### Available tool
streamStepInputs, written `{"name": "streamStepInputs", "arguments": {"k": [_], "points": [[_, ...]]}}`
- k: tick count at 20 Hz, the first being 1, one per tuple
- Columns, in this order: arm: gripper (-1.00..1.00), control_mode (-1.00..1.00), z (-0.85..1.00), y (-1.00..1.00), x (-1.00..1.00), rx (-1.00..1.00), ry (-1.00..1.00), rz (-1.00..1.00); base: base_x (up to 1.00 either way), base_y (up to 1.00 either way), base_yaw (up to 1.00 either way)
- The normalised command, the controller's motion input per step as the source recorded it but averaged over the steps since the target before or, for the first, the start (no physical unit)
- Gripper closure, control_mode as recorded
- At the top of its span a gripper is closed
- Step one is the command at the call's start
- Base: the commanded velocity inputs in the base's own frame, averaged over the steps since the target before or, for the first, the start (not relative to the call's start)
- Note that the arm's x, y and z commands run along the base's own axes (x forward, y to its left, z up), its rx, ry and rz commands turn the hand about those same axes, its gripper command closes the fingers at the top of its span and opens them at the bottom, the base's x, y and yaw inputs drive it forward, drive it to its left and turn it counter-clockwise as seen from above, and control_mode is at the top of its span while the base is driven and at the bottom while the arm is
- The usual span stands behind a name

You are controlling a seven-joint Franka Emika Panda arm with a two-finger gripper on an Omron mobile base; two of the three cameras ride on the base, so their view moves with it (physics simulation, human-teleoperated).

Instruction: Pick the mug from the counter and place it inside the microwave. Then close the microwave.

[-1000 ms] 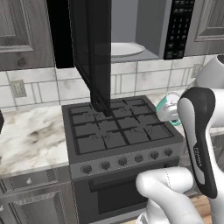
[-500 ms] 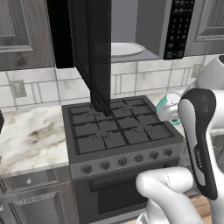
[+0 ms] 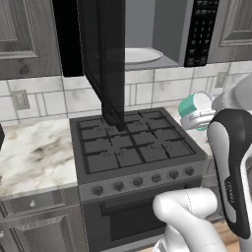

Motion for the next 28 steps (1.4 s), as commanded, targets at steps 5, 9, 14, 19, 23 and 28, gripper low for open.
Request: {"name": "streamStepInputs", "arguments": {"k": [5,9,14,19,23,28], "points": [[1.0,-1.0,0.96,0.0,0.04,0.0,-0.08,0.0,0.0,0.0,0.0],[1.0,-1.0,0.62,0.0,0.48,0.0,-0.02,0.02,0.0,0.0,0.0],[1.0,-1.0,0.32,0.0,0.86,0.0,0.0,0.04,0.0,0.0,0.0],[1.0,-1.0,0.1,0.0,0.91,0.0,0.0,0.04,0.0,0.0,0.0],[1.0,-1.0,0.13,0.0,0.76,0.0,0.0,0.03,0.0,0.0,0.0],[1.0,-1.0,0.22,0.0,0.58,0.0,0.0,0.03,0.0,0.0,0.0]]}}
